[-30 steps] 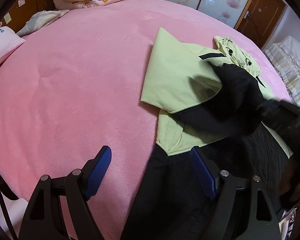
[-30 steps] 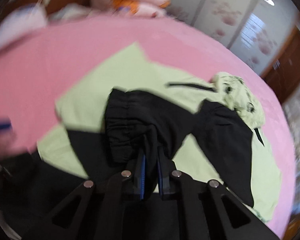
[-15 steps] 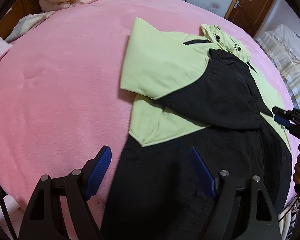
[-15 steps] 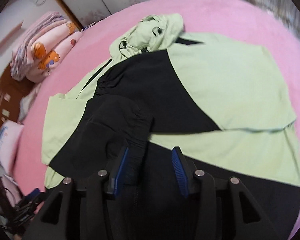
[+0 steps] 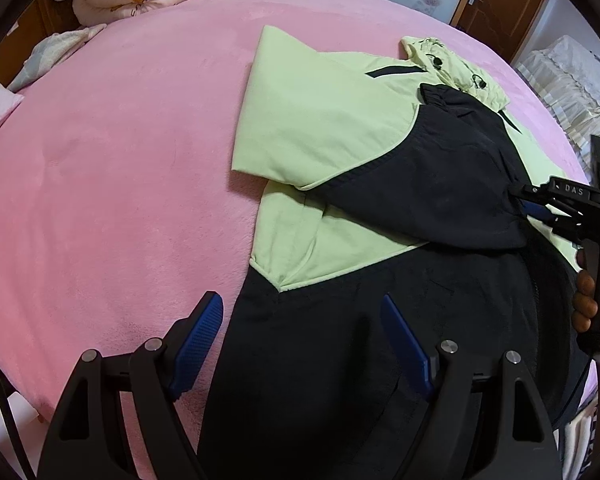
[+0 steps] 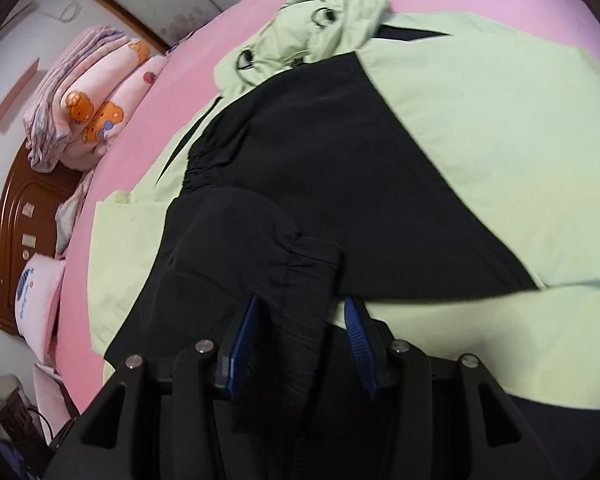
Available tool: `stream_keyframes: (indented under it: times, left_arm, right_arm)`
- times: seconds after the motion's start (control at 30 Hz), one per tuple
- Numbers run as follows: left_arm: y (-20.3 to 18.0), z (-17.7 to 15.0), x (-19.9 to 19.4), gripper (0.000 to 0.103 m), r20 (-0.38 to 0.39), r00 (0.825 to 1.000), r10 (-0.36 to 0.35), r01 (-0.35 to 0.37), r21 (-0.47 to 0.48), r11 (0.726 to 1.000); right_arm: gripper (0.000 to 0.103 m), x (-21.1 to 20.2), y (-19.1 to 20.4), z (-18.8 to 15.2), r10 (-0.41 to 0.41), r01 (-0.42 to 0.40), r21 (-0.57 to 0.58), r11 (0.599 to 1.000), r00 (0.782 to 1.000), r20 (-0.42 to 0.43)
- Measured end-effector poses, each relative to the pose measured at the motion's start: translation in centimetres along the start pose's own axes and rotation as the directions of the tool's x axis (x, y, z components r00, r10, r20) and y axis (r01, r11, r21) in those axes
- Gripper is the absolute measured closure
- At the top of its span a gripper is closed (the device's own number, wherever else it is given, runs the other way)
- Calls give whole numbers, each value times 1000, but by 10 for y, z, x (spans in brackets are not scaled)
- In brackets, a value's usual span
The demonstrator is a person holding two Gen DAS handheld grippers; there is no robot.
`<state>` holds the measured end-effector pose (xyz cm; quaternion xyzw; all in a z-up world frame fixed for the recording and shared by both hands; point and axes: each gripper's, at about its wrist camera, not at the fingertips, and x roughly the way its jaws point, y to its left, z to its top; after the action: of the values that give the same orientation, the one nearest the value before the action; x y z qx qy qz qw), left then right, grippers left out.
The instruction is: Fold large clothes
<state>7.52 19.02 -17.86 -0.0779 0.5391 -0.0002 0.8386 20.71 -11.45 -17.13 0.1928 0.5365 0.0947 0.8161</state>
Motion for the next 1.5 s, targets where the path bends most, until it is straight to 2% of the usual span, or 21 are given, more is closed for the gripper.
stream_keyframes:
  times: [0.03,0.1,0.17,0.27,0.43,0.53,0.6,0.7,0.73,0.8,0.83,0.9,1.0,1.07,1.27,1.37,1.4,1.43,1.47,1.5]
  left_arm:
    - [0,1,2,23,-2,1000,3,-3,-2,1000]
    - [-1,5,3,23,4,1000,12,-12,2,1000]
    - [-2,14,4,23,18,999,26,-26,7,1000]
    - [-2,33,1,23,53,998,38,-38,-8,999]
    - [-3,68,-6,23,117,992,47,-42,-43,998]
    - [-9,85,-7,23,144,989,42,-35,-49,998]
    - [-16,95,-3,23,150,988,33,-27,-45,999]
    - [-26,103,9,23,136,990,18,-14,-32,999]
    - [-29,106,16,23,120,993,16,-13,-27,1000]
    - [-34,109,28,23,91,996,11,-9,-21,1000]
    - [-35,112,36,23,71,998,3,-1,-23,1000]
    - [-35,118,50,23,37,999,-7,9,-32,999]
    - [-30,136,75,23,-13,1000,-14,13,-45,999]
    - [-27,148,90,23,-35,999,-19,17,-60,998]
    - [-18,194,130,23,-89,994,-58,49,-103,994]
    - [-21,208,146,23,-108,991,-75,63,-109,992]
    - [-22,211,149,26,-105,991,-82,71,-104,992]
    - [-25,212,150,36,-90,991,-96,87,-95,992]
    - [-29,213,151,72,-81,990,-117,111,-78,991]
    - [-32,213,151,88,-81,993,-84,79,-63,995]
  right_arm:
    - [83,-3,6,0,-17,18,-41,999,1000,10]
    - [95,-12,24,-2,-34,39,-122,992,998,43]
    - [95,-29,41,-1,-51,69,-197,978,994,93]
    - [96,-61,63,8,-31,80,-279,957,983,179]
    - [96,-112,81,43,-28,145,-335,931,943,333]
    - [96,-130,61,69,-91,214,-278,936,914,396]
    - [97,-134,33,84,-171,275,-206,939,893,416]
    - [97,-125,-16,95,-276,353,-126,927,869,410]
    - [95,-117,-30,97,-312,380,-114,918,868,386]
    - [83,-88,-64,100,-416,449,-79,890,871,263]
    - [75,-75,-80,99,-424,442,-62,895,885,192]
    - [75,-66,-103,90,-375,381,-25,924,917,137]
    - [71,-66,-119,81,-308,309,18,951,941,137]
    - [61,-64,-125,83,-285,284,26,959,949,135]
    - [59,-42,-127,100,-246,246,19,969,964,104]
    - [59,-22,-130,113,-254,253,22,967,964,74]
    - [59,-14,-132,117,-259,258,25,966,964,61]
    - [59,-10,-134,119,-257,255,26,966,965,57]
    - [59,-6,-133,120,-253,252,25,967,965,63]
    - [59,-3,-130,120,-249,248,14,969,965,78]
